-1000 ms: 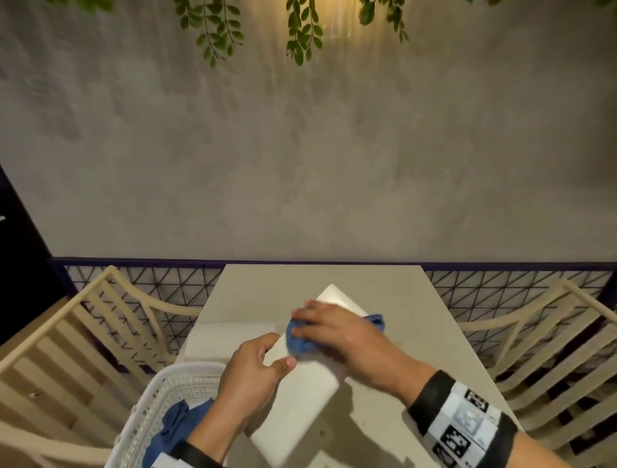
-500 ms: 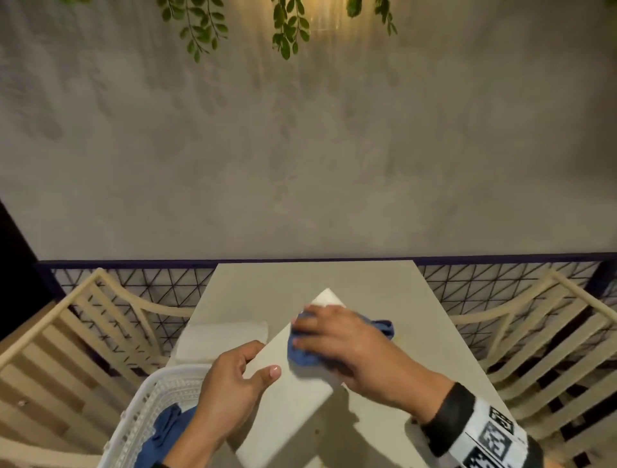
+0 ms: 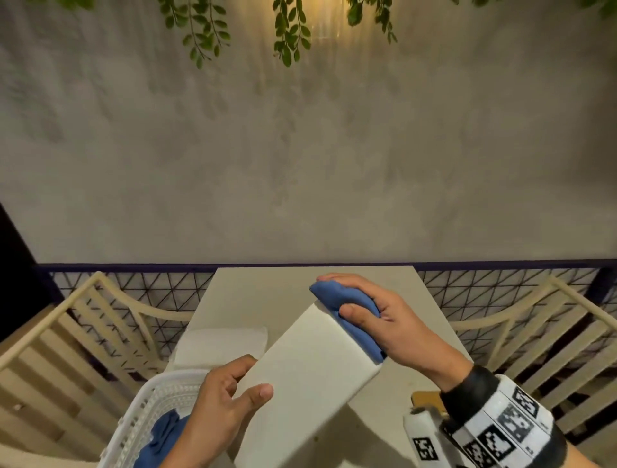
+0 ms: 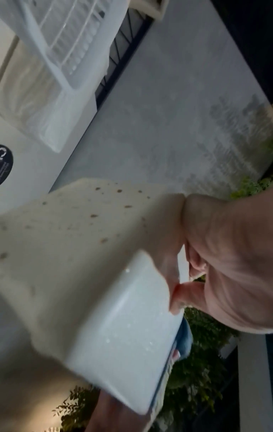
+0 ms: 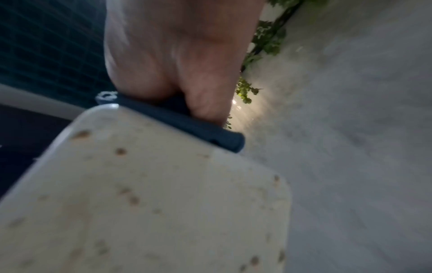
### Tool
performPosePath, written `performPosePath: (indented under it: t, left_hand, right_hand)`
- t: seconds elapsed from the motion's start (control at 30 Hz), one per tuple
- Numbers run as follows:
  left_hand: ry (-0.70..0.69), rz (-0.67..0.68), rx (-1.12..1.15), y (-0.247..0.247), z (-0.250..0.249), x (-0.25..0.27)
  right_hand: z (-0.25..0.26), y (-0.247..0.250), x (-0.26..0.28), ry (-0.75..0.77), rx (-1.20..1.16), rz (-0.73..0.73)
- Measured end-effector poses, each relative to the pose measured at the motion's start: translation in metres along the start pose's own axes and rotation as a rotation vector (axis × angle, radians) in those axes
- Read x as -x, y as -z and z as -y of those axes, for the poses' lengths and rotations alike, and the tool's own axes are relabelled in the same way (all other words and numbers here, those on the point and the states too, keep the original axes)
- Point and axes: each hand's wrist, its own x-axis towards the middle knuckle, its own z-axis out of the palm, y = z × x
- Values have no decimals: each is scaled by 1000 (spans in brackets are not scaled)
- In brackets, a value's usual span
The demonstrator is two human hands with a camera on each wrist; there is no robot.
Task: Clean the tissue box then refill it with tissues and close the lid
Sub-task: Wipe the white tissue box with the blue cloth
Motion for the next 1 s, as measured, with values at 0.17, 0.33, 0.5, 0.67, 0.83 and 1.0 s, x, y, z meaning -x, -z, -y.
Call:
performPosePath:
  t: [0.17, 0.33, 0.5, 0.67, 0.83, 1.0]
  left_hand:
    - [-37, 37, 37, 9, 5, 1]
    - [80, 193, -3, 11, 11, -3]
    - [56, 329, -69, -23, -15, -14]
    - [-50, 130, -7, -39, -16, -15]
    - [-92, 124, 112, -37, -6, -14]
    - [-143, 45, 195, -36, -7, -21]
  right_hand:
    - [16, 11, -6, 12, 74, 178]
    - [26, 9, 1, 157, 257, 266]
    - [20, -14, 9, 196, 541, 387]
    - [10, -43, 24, 263, 592, 150]
    - [-16, -21, 25, 267, 547, -50]
    - [-2, -41, 21, 293, 496, 1]
